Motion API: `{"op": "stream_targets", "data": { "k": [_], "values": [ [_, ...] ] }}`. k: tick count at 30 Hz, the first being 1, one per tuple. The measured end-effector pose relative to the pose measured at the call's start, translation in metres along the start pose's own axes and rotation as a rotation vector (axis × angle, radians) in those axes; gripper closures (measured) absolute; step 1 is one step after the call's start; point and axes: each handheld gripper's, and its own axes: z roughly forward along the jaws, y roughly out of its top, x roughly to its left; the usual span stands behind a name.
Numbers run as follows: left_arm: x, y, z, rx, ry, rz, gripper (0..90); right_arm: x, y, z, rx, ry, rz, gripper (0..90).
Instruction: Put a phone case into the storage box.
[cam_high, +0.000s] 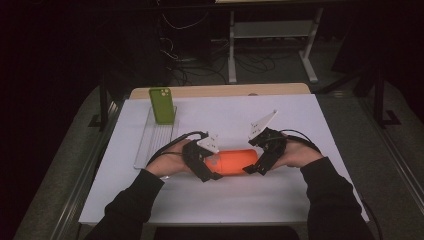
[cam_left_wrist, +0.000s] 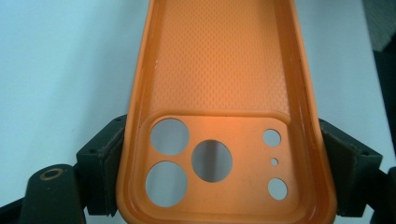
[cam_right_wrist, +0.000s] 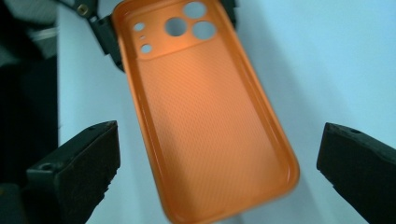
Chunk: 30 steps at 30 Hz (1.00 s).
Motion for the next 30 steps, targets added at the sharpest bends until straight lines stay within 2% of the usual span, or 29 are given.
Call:
{"op": "stream_targets", "data": {
  "k": [1,5,6,7,8,9,11,12,13,17,20,25,30],
  "values": [
    [0.001,-0.001,-0.001,-0.002,0.017,-0.009,16.5,-0.003,-0.002,-0.001,-0.026,-0.019,-0.010,0.0],
    [0.007,-0.004,-0.005,0.012,0.077,-0.073,16.4,-0.009,-0.010,-0.005,-0.071,-0.099,0.079,0.0],
    [0.008,-0.005,-0.005,0.012,0.088,-0.088,16.4,-0.008,-0.012,-0.006,-0.082,-0.103,0.129,0.0],
    [0.009,-0.006,-0.006,0.015,0.106,-0.115,16.4,-0.009,-0.014,-0.006,-0.087,-0.109,0.146,0.0],
    [0.010,-0.006,-0.007,0.020,0.121,-0.129,16.4,-0.008,-0.017,-0.006,-0.110,-0.114,0.198,0.0],
    [0.011,-0.006,-0.007,0.017,0.135,-0.150,16.3,-0.009,-0.020,-0.006,-0.124,-0.113,0.220,0.0],
    [0.011,-0.007,-0.007,0.018,0.168,-0.181,16.3,-0.010,-0.026,-0.005,-0.148,-0.147,0.260,0.0],
    [0.011,-0.007,-0.007,0.016,0.188,-0.202,16.3,-0.009,-0.029,-0.004,-0.154,-0.148,0.283,0.0],
    [0.011,-0.007,-0.008,0.025,0.199,-0.211,16.3,-0.009,-0.032,-0.003,-0.162,-0.154,0.297,0.0],
    [0.009,-0.006,-0.008,0.012,0.238,-0.272,16.3,-0.005,-0.043,0.001,-0.186,-0.189,0.367,0.0],
    [0.009,-0.005,-0.008,0.026,0.250,-0.280,16.3,-0.002,-0.051,0.006,-0.234,-0.231,0.415,0.0],
    [0.007,-0.003,-0.005,0.037,0.266,-0.303,16.2,0.008,-0.061,0.018,-0.279,-0.327,0.442,0.0],
    [0.006,-0.002,-0.004,0.033,0.264,-0.307,16.2,0.010,-0.069,0.023,-0.300,-0.319,0.471,0.0]
  ]
}}
